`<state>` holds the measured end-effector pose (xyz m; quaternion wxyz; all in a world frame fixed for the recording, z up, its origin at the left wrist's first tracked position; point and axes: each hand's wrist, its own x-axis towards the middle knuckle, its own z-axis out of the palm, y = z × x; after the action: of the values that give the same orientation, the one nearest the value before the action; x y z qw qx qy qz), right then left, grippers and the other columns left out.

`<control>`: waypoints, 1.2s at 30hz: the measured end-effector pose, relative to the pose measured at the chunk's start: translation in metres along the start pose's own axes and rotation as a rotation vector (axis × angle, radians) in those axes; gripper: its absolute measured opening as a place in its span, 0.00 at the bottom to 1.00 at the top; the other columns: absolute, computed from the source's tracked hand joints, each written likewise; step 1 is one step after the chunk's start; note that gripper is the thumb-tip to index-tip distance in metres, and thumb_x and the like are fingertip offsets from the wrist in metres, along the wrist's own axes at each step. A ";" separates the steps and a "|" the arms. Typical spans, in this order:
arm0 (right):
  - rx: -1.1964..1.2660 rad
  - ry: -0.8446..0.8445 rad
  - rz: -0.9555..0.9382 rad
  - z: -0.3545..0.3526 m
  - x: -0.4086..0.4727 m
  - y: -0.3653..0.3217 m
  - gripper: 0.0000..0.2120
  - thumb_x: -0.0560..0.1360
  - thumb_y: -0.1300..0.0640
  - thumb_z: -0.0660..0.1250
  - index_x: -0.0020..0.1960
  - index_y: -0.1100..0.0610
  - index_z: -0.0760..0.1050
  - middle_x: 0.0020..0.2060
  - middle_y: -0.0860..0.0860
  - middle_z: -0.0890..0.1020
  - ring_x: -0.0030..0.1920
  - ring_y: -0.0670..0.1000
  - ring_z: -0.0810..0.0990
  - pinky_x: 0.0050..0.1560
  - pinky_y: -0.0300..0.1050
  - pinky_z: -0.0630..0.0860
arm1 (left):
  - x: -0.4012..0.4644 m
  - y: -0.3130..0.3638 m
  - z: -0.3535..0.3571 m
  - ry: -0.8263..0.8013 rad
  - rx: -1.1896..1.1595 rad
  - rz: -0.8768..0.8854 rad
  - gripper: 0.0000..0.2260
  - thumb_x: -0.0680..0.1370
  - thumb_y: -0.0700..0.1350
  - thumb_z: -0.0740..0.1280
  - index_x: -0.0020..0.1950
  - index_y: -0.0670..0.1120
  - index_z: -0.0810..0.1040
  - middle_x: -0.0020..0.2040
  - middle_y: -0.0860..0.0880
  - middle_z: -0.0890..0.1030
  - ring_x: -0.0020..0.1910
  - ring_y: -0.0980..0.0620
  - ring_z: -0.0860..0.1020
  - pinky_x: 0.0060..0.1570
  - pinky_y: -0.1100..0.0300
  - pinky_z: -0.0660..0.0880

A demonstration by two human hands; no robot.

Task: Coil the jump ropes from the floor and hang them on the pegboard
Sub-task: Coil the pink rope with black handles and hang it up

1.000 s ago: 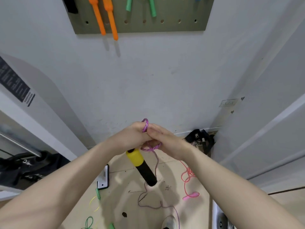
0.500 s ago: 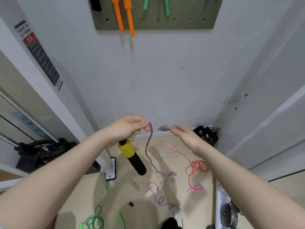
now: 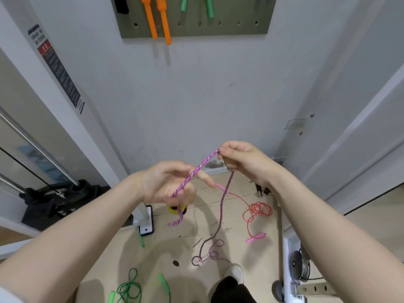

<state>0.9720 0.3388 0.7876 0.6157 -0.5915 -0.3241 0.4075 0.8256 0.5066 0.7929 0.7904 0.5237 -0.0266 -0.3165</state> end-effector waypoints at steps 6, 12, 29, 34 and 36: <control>-0.396 0.093 0.023 0.020 -0.001 0.014 0.14 0.79 0.58 0.61 0.35 0.52 0.76 0.27 0.49 0.68 0.25 0.45 0.64 0.29 0.40 0.61 | 0.019 0.008 0.024 0.032 -0.006 0.183 0.15 0.76 0.45 0.64 0.63 0.51 0.76 0.38 0.45 0.83 0.16 0.59 0.70 0.17 0.71 0.63; -0.674 -0.321 0.440 0.023 -0.024 0.044 0.16 0.82 0.52 0.53 0.40 0.54 0.73 0.26 0.51 0.70 0.17 0.42 0.69 0.23 0.36 0.66 | 0.016 0.002 -0.007 0.696 -0.246 0.530 0.39 0.68 0.19 0.42 0.65 0.52 0.71 0.61 0.43 0.78 0.57 0.45 0.80 0.58 0.57 0.75; -0.336 -0.008 0.074 0.035 -0.006 0.024 0.12 0.79 0.62 0.55 0.42 0.62 0.75 0.30 0.58 0.72 0.25 0.44 0.67 0.25 0.34 0.64 | 0.029 -0.002 0.027 0.109 -0.148 0.324 0.34 0.68 0.65 0.68 0.67 0.46 0.72 0.37 0.41 0.83 0.18 0.55 0.73 0.18 0.68 0.61; -0.686 -0.380 0.366 0.049 -0.031 0.042 0.10 0.80 0.58 0.56 0.40 0.55 0.70 0.29 0.53 0.74 0.17 0.42 0.70 0.21 0.34 0.68 | 0.032 -0.006 0.004 0.879 -0.269 0.399 0.23 0.79 0.57 0.55 0.72 0.50 0.61 0.47 0.42 0.83 0.34 0.46 0.84 0.40 0.58 0.80; -0.715 -0.501 0.357 0.055 -0.038 0.023 0.07 0.79 0.57 0.57 0.46 0.55 0.73 0.29 0.50 0.75 0.19 0.44 0.71 0.23 0.34 0.69 | 0.034 -0.009 -0.002 1.018 -0.220 0.249 0.20 0.81 0.55 0.54 0.67 0.44 0.65 0.39 0.43 0.82 0.28 0.49 0.82 0.34 0.58 0.79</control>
<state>0.9038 0.3297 0.7733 0.1967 -0.6963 -0.4759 0.5000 0.8496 0.4880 0.7747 0.7853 0.5178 0.3316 0.0726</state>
